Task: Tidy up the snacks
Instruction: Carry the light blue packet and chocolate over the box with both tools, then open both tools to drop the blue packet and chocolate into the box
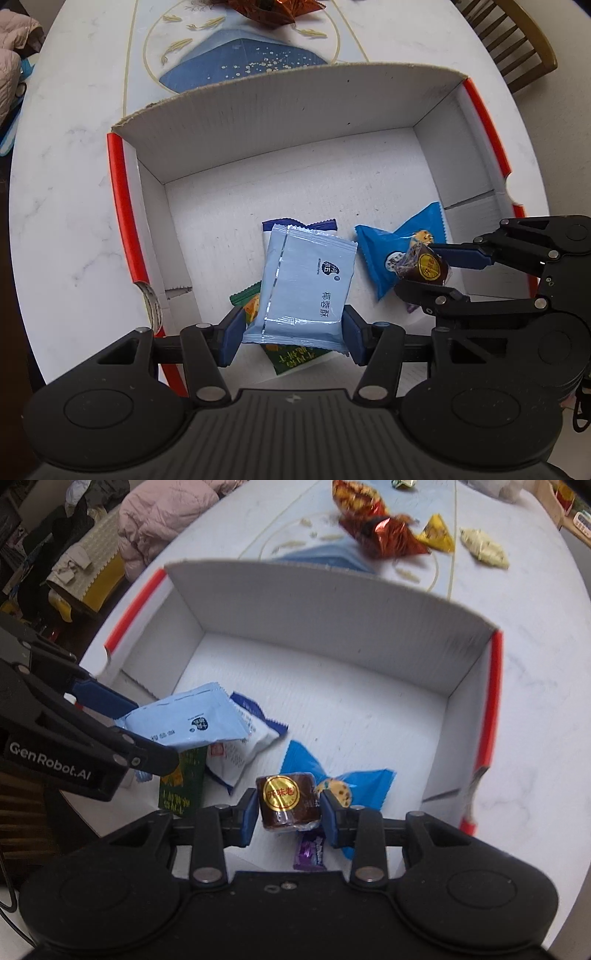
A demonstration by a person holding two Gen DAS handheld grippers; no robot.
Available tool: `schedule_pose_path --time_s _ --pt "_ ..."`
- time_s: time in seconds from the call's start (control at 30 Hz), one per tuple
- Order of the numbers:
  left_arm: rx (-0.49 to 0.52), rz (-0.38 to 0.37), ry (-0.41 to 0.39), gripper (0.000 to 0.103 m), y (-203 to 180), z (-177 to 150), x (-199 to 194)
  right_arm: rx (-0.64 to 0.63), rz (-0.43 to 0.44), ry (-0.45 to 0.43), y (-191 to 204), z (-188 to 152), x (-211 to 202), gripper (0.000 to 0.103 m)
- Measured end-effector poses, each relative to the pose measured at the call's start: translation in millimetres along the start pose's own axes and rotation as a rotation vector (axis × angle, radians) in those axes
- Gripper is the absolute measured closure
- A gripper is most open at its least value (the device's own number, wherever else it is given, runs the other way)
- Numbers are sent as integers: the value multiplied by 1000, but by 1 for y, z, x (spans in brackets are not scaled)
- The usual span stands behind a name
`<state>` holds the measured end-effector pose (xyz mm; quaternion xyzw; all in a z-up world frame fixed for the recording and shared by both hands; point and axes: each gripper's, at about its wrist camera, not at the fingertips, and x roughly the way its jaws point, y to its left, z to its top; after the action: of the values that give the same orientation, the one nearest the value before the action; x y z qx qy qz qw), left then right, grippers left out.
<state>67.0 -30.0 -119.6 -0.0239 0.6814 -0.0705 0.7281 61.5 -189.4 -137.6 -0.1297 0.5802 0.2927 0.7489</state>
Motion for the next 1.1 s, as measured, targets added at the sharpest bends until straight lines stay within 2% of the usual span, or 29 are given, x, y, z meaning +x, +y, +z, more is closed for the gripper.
schedule_pose_path --time_s 0.27,0.67,0.97,1.1 --pt "3 11 12 48 -1 -1 15 14 -19 6 1 -3 6 69" --pt "18 -16 10 47 -2 -1 18 32 -27 3 2 -1 9 66" --pt "5 -64 -31 41 2 -5 4 40 -23 -32 2 -1 -8 61" --pt "2 -69 -64 41 5 -6 -8 41 -18 -64 4 -1 -22 56"
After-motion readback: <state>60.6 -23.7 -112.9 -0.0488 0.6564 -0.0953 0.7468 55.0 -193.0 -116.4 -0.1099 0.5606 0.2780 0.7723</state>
